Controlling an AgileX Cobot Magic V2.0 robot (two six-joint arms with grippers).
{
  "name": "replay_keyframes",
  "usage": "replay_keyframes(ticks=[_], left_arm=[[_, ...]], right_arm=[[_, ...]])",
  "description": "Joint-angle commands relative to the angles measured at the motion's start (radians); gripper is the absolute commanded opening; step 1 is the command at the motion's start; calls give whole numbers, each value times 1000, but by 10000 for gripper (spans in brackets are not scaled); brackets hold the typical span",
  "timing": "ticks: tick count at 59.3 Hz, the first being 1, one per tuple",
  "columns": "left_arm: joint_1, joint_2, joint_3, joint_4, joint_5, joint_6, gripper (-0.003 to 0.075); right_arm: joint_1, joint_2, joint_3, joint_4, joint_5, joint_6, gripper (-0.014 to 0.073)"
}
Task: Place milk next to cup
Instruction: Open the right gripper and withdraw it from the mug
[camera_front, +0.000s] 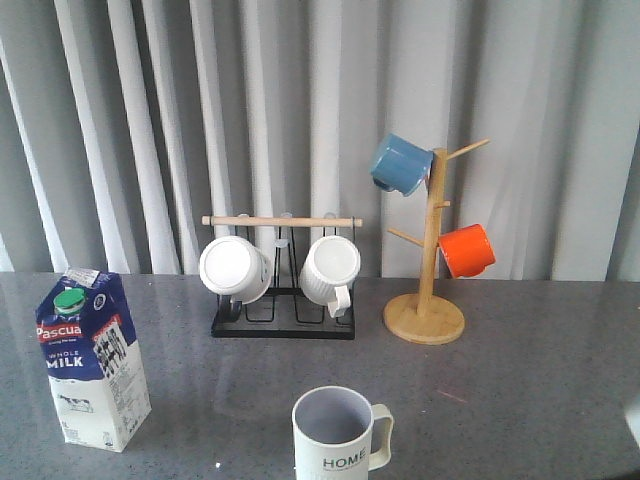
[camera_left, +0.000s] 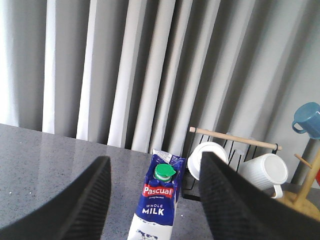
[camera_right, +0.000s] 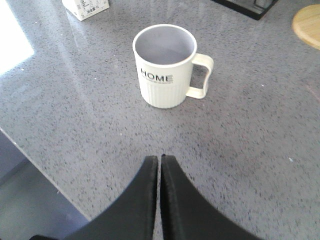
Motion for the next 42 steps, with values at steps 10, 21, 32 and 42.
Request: replay_keyframes(ticks=[10, 21, 32, 42], left_arm=[[-2, 15, -31, -4, 19, 0, 391], [-2, 15, -33, -31, 42, 70, 405], [-2, 92, -162, -118, 169, 208, 509], [-2, 256, -422, -105, 326, 240, 582]], right_arm=[[-3, -248, 256, -42, -212, -35, -7], [-3, -287, 357, -48, -218, -35, -6], [-3, -287, 403, -51, -228, -32, -4], [-3, -287, 403, -51, -219, -23, -4]])
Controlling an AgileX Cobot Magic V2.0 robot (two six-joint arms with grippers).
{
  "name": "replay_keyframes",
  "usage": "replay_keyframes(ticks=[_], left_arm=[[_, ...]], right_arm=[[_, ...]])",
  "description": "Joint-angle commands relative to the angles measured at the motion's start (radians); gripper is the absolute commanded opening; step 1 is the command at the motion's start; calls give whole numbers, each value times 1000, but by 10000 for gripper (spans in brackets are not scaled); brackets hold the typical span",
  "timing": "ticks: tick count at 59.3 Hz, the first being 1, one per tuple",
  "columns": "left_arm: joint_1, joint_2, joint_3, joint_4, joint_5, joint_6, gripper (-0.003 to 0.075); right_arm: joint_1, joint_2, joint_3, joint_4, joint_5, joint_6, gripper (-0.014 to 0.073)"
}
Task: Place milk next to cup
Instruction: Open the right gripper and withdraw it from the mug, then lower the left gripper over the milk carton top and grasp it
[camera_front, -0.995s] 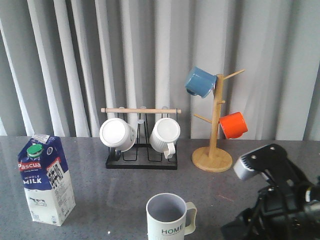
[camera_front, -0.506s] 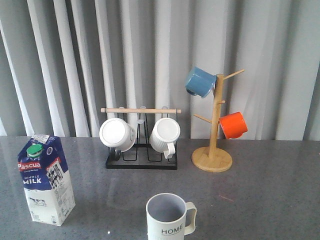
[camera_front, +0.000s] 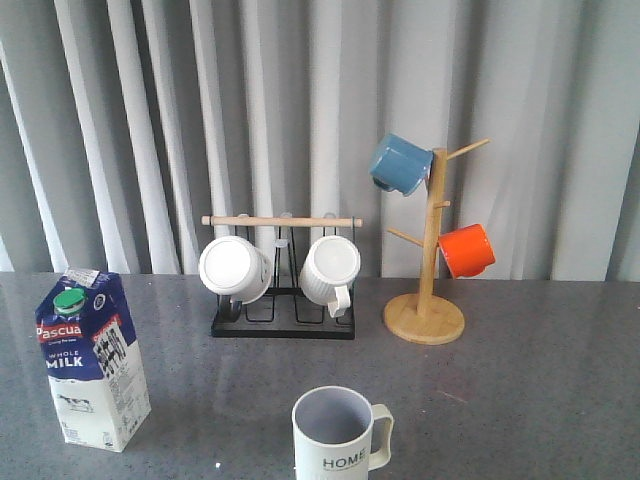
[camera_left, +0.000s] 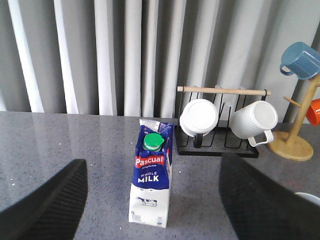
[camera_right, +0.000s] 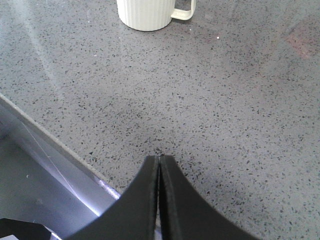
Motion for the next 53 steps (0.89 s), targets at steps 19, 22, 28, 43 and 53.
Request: replay_keyframes(ticks=[19, 22, 28, 43, 53], left_arm=[[-2, 542, -717, -14, 484, 29, 580], [-2, 596, -760, -15, 485, 22, 580], [-2, 684, -804, -17, 482, 20, 580], [-2, 853, -806, -82, 484, 27, 580], [-2, 908, -806, -140, 479, 31, 580]], right_arm=[[-3, 0, -25, 3, -9, -1, -4], [-3, 0, -25, 2, -9, -1, -4], [-3, 0, -25, 0, -7, -1, -4], [-3, 0, -25, -6, -6, -2, -4], [-3, 0, -25, -6, -6, -2, -4]])
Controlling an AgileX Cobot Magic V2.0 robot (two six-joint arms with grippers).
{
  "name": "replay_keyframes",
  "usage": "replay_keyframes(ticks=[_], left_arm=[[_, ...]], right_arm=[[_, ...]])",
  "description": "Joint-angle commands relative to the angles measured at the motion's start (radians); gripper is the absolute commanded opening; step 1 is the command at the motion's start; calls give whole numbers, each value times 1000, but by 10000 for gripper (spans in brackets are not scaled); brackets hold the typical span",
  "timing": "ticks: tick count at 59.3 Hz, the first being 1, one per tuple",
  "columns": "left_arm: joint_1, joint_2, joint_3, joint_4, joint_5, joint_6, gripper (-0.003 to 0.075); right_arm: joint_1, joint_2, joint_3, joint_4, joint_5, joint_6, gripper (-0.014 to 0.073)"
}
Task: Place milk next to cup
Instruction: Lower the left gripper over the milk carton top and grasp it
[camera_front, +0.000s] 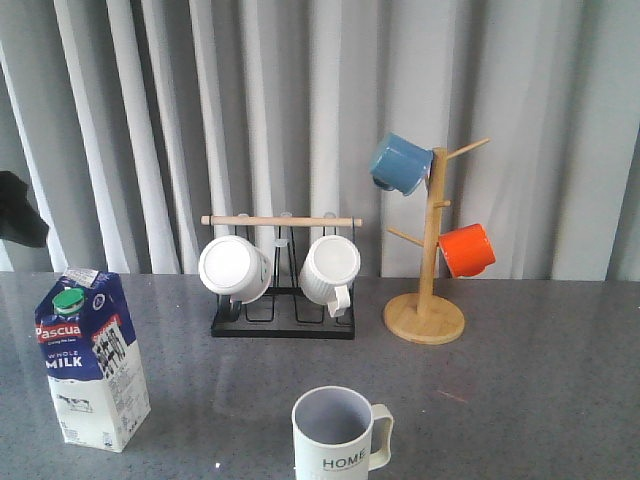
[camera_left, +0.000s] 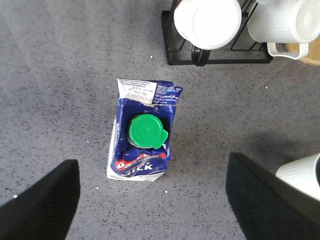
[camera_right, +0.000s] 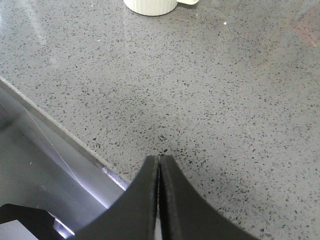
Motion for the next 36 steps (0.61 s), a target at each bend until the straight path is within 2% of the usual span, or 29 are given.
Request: replay_keyframes(ticks=[1, 36], left_arm=[[-2, -13, -31, -58, -27, 1, 580], [-2, 85, -31, -58, -22, 71, 580]], right_arm=[[-3, 0, -25, 5, -48, -2, -4], [-3, 0, -25, 5, -48, -2, -4]])
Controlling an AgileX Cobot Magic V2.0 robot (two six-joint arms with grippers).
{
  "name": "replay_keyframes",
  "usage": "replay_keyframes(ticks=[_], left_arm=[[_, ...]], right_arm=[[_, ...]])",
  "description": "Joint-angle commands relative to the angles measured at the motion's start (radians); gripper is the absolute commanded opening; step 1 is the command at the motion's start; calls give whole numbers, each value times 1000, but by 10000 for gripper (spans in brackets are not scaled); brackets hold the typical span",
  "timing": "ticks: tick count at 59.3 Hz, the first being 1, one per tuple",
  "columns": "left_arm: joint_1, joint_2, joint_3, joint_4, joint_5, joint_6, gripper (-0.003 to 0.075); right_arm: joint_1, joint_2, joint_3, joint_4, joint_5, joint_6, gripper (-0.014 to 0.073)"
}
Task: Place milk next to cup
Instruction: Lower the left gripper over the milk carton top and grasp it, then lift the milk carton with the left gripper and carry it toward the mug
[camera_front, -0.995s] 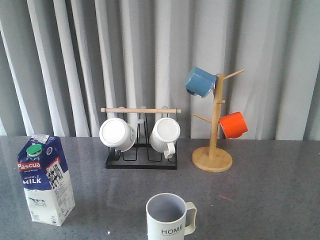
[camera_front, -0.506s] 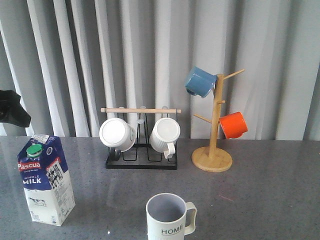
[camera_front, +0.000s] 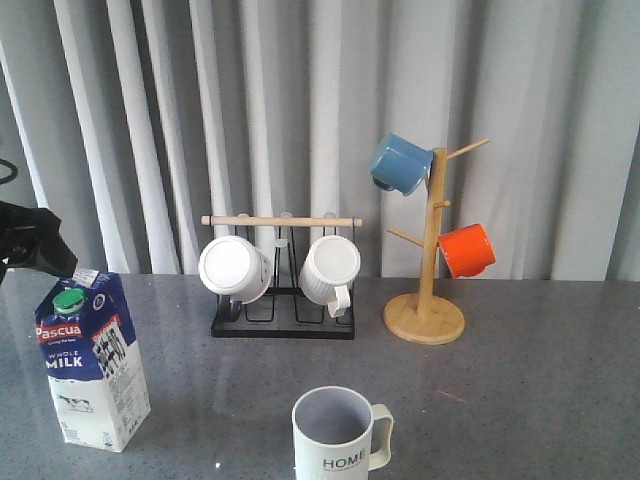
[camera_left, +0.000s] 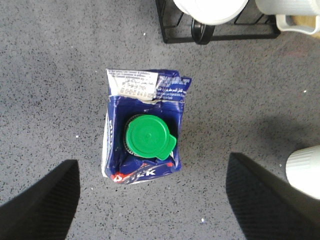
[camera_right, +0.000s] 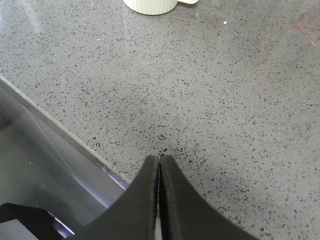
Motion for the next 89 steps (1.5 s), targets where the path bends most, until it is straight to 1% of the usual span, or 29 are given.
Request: replay_keyframes(ticks=[1, 15, 39, 52, 57, 65, 68, 71, 75, 82, 89], left_arm=[[-2, -21, -31, -33, -19, 8, 579], [-7, 15, -31, -45, -23, 36, 575], [-49, 85, -31, -37, -27, 85, 575], [-52, 114, -31, -6, -21, 83, 575], [-52, 122, -31, 17, -21, 82, 557], [-52, 132, -31, 49, -19, 56, 479], [-52, 133, -31, 50, -20, 56, 419], [-52, 133, -31, 49, -28, 56, 378], [-52, 132, -31, 45, -45, 56, 291], [-52, 132, -31, 26, -62, 56, 162], [-52, 130, -31, -23, -71, 57, 57]], right_arm=[[-3, 0, -25, 8, -49, -2, -4], [-3, 0, -25, 8, -48, -2, -4], [-3, 0, -25, 8, -49, -2, -4], [-3, 0, -25, 8, -49, -2, -4], [-3, 0, -25, 8, -49, -2, -4], [-3, 0, -25, 8, -49, -2, -4], [-3, 0, -25, 7, -49, -2, -4], [-3, 0, -25, 7, -49, -2, -4], [-3, 0, -25, 7, -49, -2, -4], [-3, 0, -25, 7, -49, -2, -4], [-3, 0, -25, 7, -49, -2, -4]])
